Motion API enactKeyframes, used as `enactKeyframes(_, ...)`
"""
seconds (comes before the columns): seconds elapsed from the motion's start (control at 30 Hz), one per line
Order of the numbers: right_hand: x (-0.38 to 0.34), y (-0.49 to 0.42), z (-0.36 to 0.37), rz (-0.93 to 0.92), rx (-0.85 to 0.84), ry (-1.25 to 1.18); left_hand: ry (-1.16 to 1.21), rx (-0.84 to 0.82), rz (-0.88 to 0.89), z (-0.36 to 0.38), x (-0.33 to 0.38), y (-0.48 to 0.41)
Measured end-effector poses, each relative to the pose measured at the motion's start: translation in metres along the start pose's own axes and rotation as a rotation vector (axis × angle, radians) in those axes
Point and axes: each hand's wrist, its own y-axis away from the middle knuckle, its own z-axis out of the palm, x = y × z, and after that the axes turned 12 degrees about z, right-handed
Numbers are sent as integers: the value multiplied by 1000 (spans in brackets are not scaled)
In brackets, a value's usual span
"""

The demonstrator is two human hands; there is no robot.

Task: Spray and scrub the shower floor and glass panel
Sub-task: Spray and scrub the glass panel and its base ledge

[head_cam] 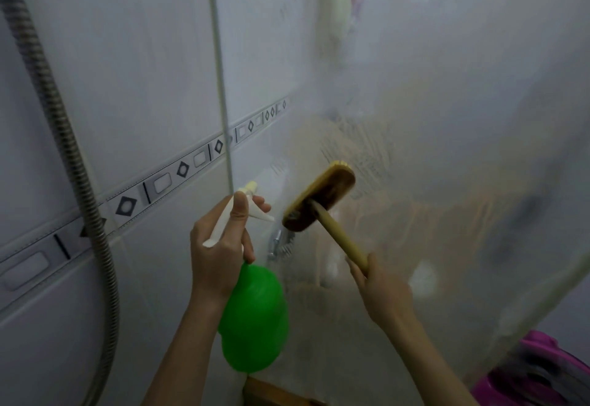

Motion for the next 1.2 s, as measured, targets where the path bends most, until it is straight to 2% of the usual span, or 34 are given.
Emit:
enactKeyframes(0.07, -12, -12, -3, -45, 30, -11, 0, 9, 3, -4, 0, -2)
enactKeyframes(0.2, -95, -64, -41, -209, 104, -132, -8, 17, 12, -1, 1, -5)
enactKeyframes(0.27, -93, -71, -52, -209, 128, -206, -8, 23, 23, 0, 2, -7)
enactKeyframes(0.43, -9, -5, -28, -26, 92, -191, -16, -2, 54, -1, -4, -10)
enactKeyframes(0.53, -55, -40, -57, -100, 138, -251, -60, -12, 50, 2, -5, -8)
enactKeyframes(0.63, -105, -84, -101, -176, 259, -374, -103, -10, 35, 10, -9, -4)
enactKeyframes(0.73, -62, -74, -82, -143, 234, -434, -123, -27, 28, 19, -10, 1)
enactKeyframes(0.87, 51, 9, -11, 109, 134, -379, -88, -90, -21, 31, -12, 16)
enactKeyframes(0.93, 60, 5, -13, 139, 169, -438, -71, -128, -52, 38, -14, 22)
enactKeyframes(1.1, 26, -60, -86, 73, 291, -710, -75, -194, -59, 59, -19, 29)
enactKeyframes(1.2, 71, -25, -40, 153, 266, -641, -70, -214, -32, 71, -23, 35)
